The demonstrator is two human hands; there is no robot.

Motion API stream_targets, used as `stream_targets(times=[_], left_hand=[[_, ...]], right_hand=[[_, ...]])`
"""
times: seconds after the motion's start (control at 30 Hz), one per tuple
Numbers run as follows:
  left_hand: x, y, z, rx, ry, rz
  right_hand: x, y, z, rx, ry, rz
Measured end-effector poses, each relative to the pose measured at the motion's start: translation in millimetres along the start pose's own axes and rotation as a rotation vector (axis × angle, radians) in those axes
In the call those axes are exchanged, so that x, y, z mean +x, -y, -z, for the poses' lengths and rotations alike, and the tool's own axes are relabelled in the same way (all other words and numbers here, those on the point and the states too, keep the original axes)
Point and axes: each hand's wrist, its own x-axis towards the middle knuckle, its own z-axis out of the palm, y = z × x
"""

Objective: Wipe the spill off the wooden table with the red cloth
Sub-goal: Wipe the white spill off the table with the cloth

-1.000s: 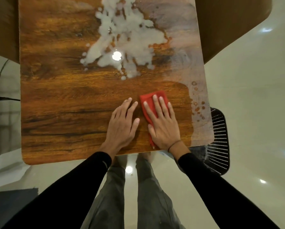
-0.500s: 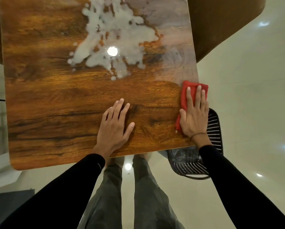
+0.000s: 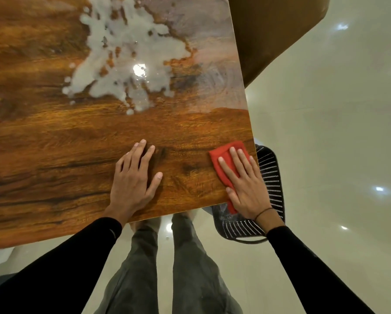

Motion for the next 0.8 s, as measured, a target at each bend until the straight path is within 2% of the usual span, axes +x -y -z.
stream_targets(times=[0.1,0.2,0.3,0.4,0.63,0.73,0.8], left_hand=[[-0.4,0.9,-0.8,0.019,-0.005,0.002],[-1.6,2.1,-1.0,0.032,-0.022,-0.007],[-0.8,2.1,-1.3,0.043,-0.033,-0.011],[-1.8,3.1,-2.6,0.041,-0.03,-0.006],[-1.9,4.8,-4.0,0.038,-0.007,0.0],[-0.8,4.7,-5.2,0.027,-0.004,-0.005],[0.6,5.2,-5.4,0.014,0.007,-0.004]], right_hand=[[24.7,-6.5,5.4,0.043,-0.049,-0.103],[75.8,-7.3,17.2,0.135,-0.114,-0.285],[118.8,-4.8,23.8,0.1,-0.103,-0.345],[130.5,15.7,19.5,0.012,-0.08,-0.285],[109.4,86.5,-3.3,0.027,-0.053,0.084],[80.0,72.5,-13.6,0.01,-0.028,0.159],[70.1,56.5,-13.0,0.009,-0.031,0.113]])
